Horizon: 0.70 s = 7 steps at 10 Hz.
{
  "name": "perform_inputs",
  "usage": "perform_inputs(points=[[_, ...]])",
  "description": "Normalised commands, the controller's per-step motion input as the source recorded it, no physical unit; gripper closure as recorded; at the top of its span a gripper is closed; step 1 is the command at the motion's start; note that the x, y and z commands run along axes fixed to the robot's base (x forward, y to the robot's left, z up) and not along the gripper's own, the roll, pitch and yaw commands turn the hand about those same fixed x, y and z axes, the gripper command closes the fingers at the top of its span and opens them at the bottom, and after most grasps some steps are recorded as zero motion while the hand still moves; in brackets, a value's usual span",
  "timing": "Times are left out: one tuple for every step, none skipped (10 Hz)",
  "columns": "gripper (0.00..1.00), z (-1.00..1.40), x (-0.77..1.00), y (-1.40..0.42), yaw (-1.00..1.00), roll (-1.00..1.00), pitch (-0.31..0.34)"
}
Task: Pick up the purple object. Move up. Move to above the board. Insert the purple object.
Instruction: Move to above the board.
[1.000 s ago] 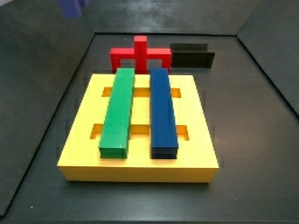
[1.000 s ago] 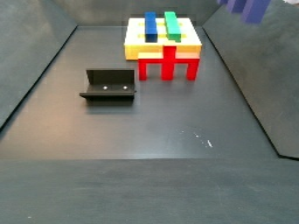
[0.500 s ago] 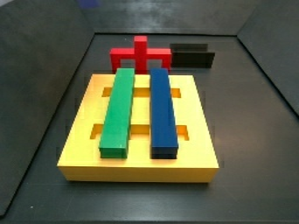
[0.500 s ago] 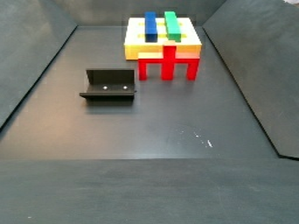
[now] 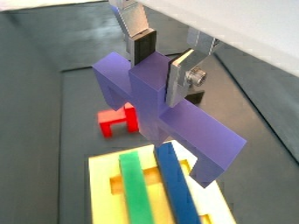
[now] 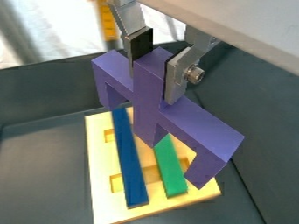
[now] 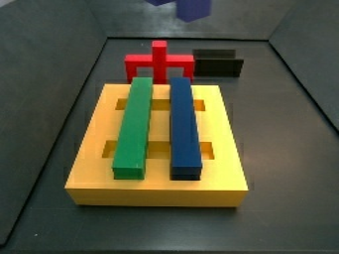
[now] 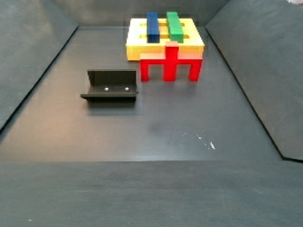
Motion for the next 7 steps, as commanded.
perform_inputs(points=[[1.00,0.05,0.15,-0.17,1.00,0.03,0.066],[1.00,0.04,0.11,-0.12,1.00,0.03,0.072],[1.00,0.02,0.11,-0.08,1.00,0.03,0.080],[1.00,0.01,0.11,-0.07,1.00,0.04,0.089],[1.00,0.01,0.09,-0.05,1.00,0.04,0.100],[1.00,0.01,0.08,-0.04,1.00,0.05,0.111],[1.00,0.01,0.07,-0.04,1.00,0.05,0.119]])
